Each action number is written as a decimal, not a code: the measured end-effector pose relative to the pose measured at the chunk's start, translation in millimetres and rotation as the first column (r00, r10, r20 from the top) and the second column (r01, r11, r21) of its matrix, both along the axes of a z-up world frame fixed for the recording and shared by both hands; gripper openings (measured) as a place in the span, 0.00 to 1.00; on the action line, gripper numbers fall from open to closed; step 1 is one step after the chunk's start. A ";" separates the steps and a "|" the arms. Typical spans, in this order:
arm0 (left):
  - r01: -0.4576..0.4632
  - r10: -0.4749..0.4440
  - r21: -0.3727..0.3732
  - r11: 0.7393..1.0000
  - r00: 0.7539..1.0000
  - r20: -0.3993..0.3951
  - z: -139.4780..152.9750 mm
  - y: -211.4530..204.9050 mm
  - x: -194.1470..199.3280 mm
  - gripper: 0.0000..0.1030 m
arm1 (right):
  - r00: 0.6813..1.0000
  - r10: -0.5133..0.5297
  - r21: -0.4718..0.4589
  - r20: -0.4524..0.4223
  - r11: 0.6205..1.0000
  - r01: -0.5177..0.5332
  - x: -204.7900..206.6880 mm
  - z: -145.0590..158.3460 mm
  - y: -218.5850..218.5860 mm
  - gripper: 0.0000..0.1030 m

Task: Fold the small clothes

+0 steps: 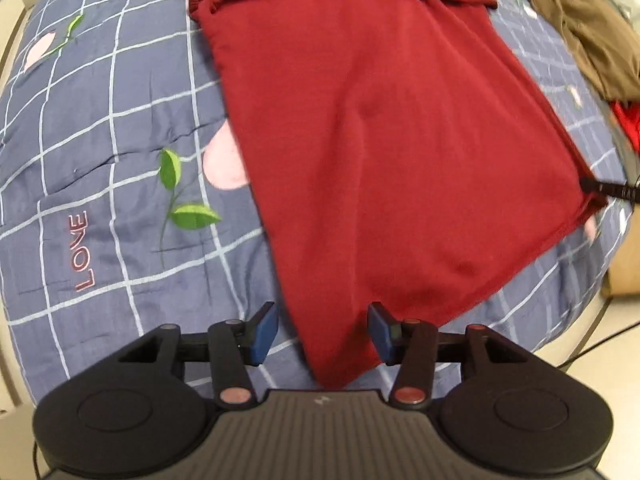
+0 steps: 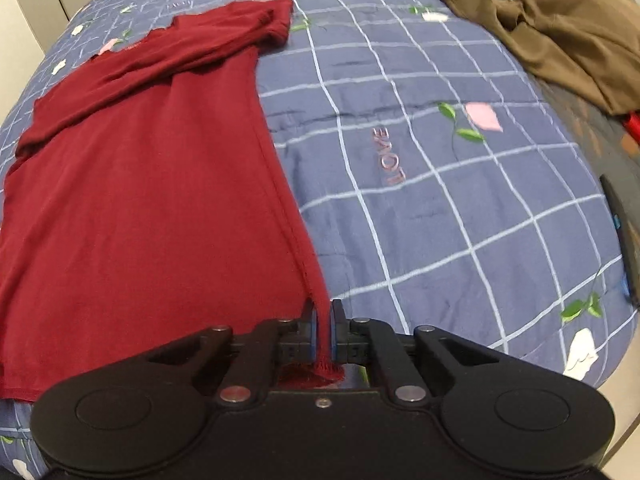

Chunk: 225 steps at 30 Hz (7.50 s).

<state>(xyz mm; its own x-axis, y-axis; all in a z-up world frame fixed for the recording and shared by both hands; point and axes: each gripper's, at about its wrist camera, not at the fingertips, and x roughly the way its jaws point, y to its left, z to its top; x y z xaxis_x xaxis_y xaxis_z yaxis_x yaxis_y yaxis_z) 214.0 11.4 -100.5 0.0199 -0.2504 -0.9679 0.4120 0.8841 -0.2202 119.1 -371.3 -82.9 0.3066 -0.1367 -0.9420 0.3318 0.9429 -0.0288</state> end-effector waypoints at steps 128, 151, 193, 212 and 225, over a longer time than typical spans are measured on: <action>-0.505 0.507 -0.048 0.862 0.855 0.104 -8.0 9.4 214.3 0.99 | 0.863 0.430 0.061 0.266 0.885 -0.461 236.3 14.9 -50.8 0.73; -0.487 0.493 -0.107 0.867 0.869 0.033 -4.4 -7.0 185.1 0.12 | 0.874 0.471 0.025 0.119 0.879 -0.477 218.3 4.7 -62.0 0.05; -0.477 0.497 -0.143 0.867 0.807 0.319 -11.8 -46.2 347.7 0.04 | 0.903 0.256 -0.034 0.345 0.965 -0.260 364.2 -6.1 -83.5 0.00; -0.467 0.449 -0.051 0.883 0.808 0.382 -30.5 -53.2 353.8 0.44 | 0.918 0.310 -0.097 0.247 0.950 -0.295 391.4 -38.0 -81.8 0.33; -0.460 0.483 -0.150 0.875 0.812 0.329 2.4 -25.1 277.9 0.57 | 0.906 0.252 -0.028 0.341 0.966 -0.258 293.4 2.7 -76.7 0.74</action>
<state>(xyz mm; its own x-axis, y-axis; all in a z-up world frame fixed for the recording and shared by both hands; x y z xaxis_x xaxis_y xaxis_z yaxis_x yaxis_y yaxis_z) 491.9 -13.7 -98.1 0.4801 -0.1810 -0.8583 0.0074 0.9793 -0.2024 412.5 -448.0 -80.2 0.6293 0.0045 -0.7771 0.0669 0.9960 0.0599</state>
